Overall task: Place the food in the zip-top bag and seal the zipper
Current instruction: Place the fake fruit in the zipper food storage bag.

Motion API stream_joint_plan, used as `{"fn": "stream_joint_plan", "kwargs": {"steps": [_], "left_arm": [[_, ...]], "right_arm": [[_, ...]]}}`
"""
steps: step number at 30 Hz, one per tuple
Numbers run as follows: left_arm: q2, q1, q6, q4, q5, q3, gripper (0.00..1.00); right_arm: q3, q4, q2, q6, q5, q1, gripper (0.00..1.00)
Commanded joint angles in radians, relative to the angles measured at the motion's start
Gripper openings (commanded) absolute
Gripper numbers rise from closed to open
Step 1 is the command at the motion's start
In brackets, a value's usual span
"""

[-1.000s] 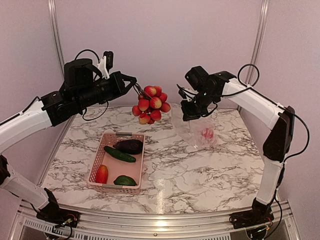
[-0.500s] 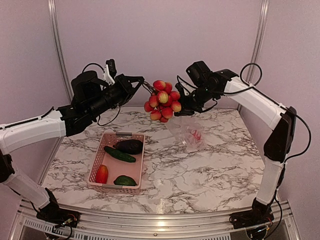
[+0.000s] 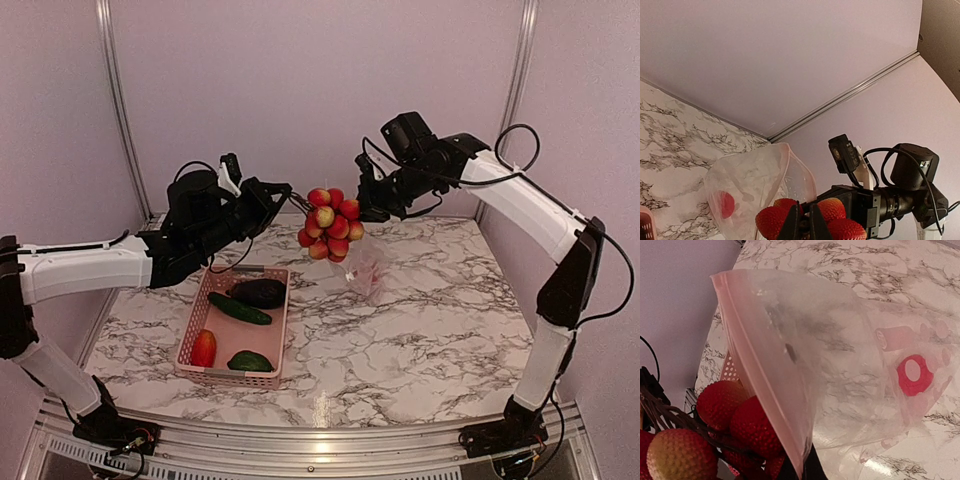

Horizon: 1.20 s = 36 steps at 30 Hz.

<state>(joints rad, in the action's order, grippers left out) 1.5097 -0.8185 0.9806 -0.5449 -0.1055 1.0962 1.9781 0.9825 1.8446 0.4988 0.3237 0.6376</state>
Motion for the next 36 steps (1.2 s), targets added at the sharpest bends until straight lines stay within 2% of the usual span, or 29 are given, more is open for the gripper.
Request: {"fn": "stream_joint_plan", "kwargs": {"steps": [1,4,10,20,23,29,32,36], "left_arm": [[-0.007,-0.005,-0.008,0.158,-0.143,0.034,0.0],[0.006,-0.005,-0.01,0.346,-0.223,0.091,0.0],[0.079,-0.015,-0.049,0.586,-0.279,0.232,0.0],[0.205,-0.05,-0.104,0.696,-0.3,0.421,0.0],[0.227,-0.07,-0.157,0.652,-0.268,0.448,0.0],[0.23,-0.119,-0.305,0.466,-0.186,0.447,0.0],[0.279,-0.145,-0.382,0.573,-0.251,0.525,0.0],[0.351,-0.14,-0.314,0.752,-0.371,0.621,0.0]], "right_arm": [[-0.007,-0.021,-0.053,0.03,-0.002,0.007,0.0],[-0.017,-0.016,-0.06,0.033,-0.008,0.007,0.0],[-0.019,-0.023,-0.064,0.042,-0.008,0.007,0.0],[-0.01,-0.051,-0.052,0.053,0.02,0.016,0.0],[0.007,-0.039,-0.042,0.049,0.0,0.016,0.0],[0.03,0.0,-0.028,0.032,-0.03,0.016,0.0],[0.045,-0.001,-0.028,0.036,-0.016,0.016,0.0],[0.057,-0.006,-0.033,0.046,-0.002,0.015,0.0]]}}
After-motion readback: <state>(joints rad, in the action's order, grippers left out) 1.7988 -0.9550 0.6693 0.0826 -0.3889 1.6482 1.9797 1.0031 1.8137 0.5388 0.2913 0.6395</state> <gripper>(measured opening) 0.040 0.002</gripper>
